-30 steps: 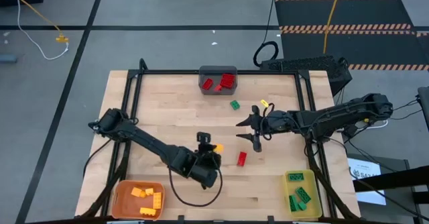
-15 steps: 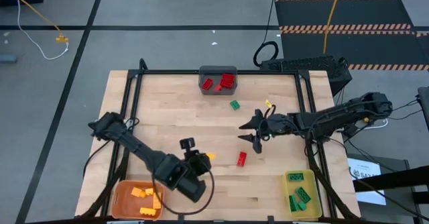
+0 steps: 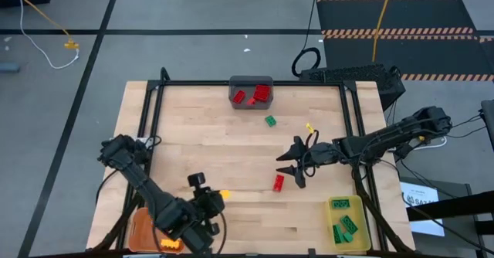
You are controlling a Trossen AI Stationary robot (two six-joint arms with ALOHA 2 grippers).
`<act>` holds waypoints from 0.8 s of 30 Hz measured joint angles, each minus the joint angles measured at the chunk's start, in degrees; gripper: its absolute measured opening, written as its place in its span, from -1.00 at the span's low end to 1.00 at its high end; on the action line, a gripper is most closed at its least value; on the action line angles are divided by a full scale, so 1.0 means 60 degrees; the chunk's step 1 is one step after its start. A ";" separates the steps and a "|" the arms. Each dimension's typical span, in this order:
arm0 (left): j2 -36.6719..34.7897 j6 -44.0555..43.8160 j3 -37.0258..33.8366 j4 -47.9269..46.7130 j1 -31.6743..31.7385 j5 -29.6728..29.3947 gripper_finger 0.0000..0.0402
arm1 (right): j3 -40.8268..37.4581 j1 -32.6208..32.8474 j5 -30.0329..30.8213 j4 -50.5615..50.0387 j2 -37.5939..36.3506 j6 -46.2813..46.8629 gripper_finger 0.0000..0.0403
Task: Sort & place blocks by color
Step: Put the yellow game piece into the orange bin
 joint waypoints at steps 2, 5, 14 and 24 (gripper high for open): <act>0.0000 -0.0552 0.0000 -0.0332 -0.0212 0.0119 -0.53 | 0.0000 0.0059 0.0006 -0.0004 0.0000 -0.0006 -0.07; 0.0000 -0.1633 0.0000 -0.0763 -0.0543 0.0855 -0.53 | 0.0000 0.0132 0.0009 0.0000 0.0000 -0.0004 -0.07; 0.0004 -0.3581 0.0000 -0.1555 -0.1533 0.3123 -0.53 | 0.0000 0.0163 0.0007 0.0000 0.0000 -0.0321 -0.07; 0.0000 -0.4980 -0.0877 -0.1559 -0.1912 0.5861 -0.53 | 0.0000 0.0160 0.0009 -0.0004 0.0000 -0.0324 -0.07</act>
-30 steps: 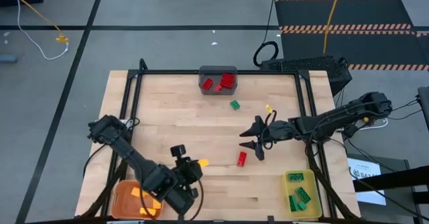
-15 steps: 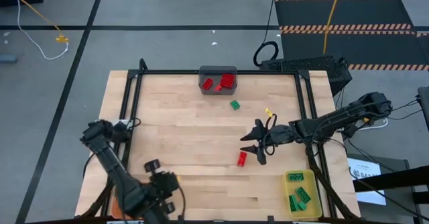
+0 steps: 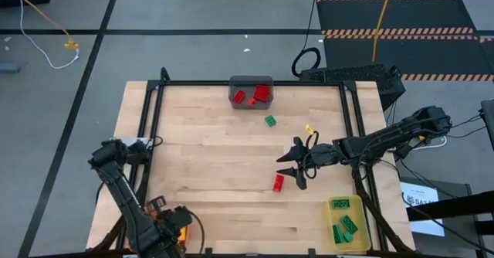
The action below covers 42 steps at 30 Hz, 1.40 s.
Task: Sort & place blocks by color
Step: Put the yellow game piece into the orange bin, then put the red game piece into the black bin
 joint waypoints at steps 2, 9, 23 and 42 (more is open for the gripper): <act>0.0000 -0.0452 -0.0297 0.0006 -0.0156 0.0420 -0.53 | 0.0000 0.0000 -0.0001 0.0000 0.0000 0.0000 -0.07; 0.0004 -0.0883 -0.1014 -0.0009 -0.0409 0.0651 -0.37 | 0.0000 0.0000 0.0000 -0.0001 0.0000 0.0017 -0.07; 0.0004 0.0420 -0.1043 0.0009 0.0707 0.0442 0.79 | 0.0004 0.0000 0.0000 -0.0004 0.0000 0.0033 -0.07; -0.0189 0.7560 -0.0999 0.3349 0.4900 -0.3193 0.42 | 0.0011 0.0022 -0.0065 -0.1126 0.0000 -0.2156 -0.07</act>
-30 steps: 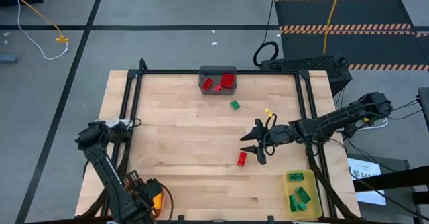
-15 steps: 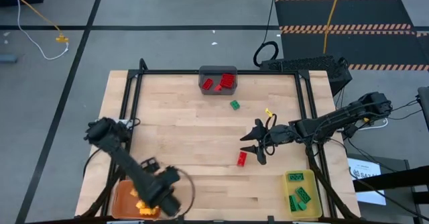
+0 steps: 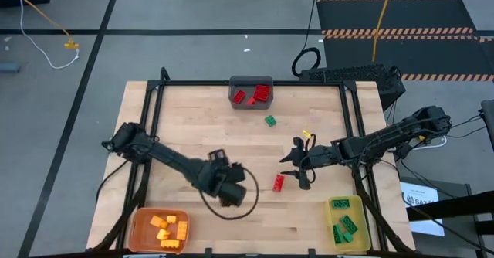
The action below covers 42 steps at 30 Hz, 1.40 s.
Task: Sort & place blocks by color
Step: Put the red game piece into the black bin
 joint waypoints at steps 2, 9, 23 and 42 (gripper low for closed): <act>0.0000 0.0698 0.0000 0.0776 0.0198 -0.0268 0.42 | 0.0000 0.0038 -0.0295 -0.0452 0.0000 -0.0048 -0.07; 0.0000 0.3441 0.0004 0.2933 0.0544 -0.1140 0.42 | 0.0000 0.0490 -0.0459 -0.1024 0.0000 -0.0723 -0.07; -0.0004 0.5894 -0.1033 0.8660 0.1633 0.1256 0.42 | 0.0000 0.0611 -0.1036 -0.1472 0.0000 -0.0544 -0.07; -0.4800 0.5280 -0.8637 1.6177 0.3151 0.3420 0.42 | -0.0007 0.1021 -0.0243 -0.1698 0.0195 -0.1145 -0.07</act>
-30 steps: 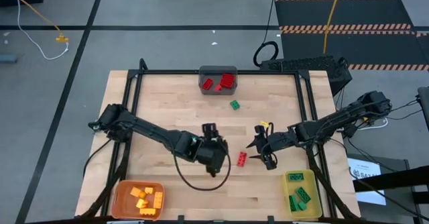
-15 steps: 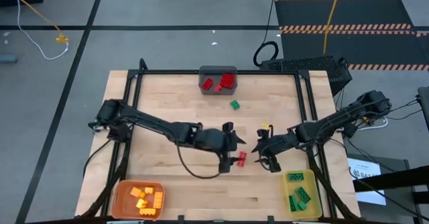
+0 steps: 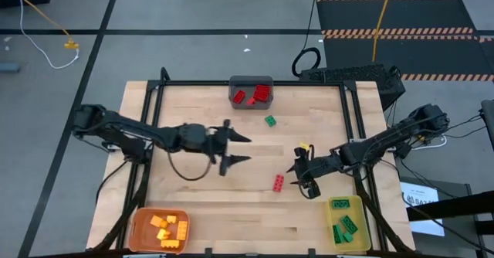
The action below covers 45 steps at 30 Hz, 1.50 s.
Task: Sort & place blocks by color
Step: Put the red game piece into the black bin
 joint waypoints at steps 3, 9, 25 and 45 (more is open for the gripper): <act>-0.0765 0.0220 -0.0989 0.0667 0.0065 -0.0124 0.42 | 0.0036 -0.0131 0.0059 -0.0102 0.0418 -0.0467 -0.06; -0.1801 0.0270 -0.1919 0.1174 0.0417 -0.0167 0.42 | 0.0866 -0.0253 0.0082 -0.0086 0.1638 -0.1395 0.02; -0.2849 0.0810 -0.1892 -0.0456 0.0826 -0.0197 0.42 | 0.3770 -0.0580 0.0090 -0.2930 0.3234 -0.2419 0.14; -0.3101 0.0470 -0.1876 -0.0892 0.0671 -0.0196 0.42 | 0.4882 -0.0332 0.0101 -0.3995 0.4130 -0.2719 0.13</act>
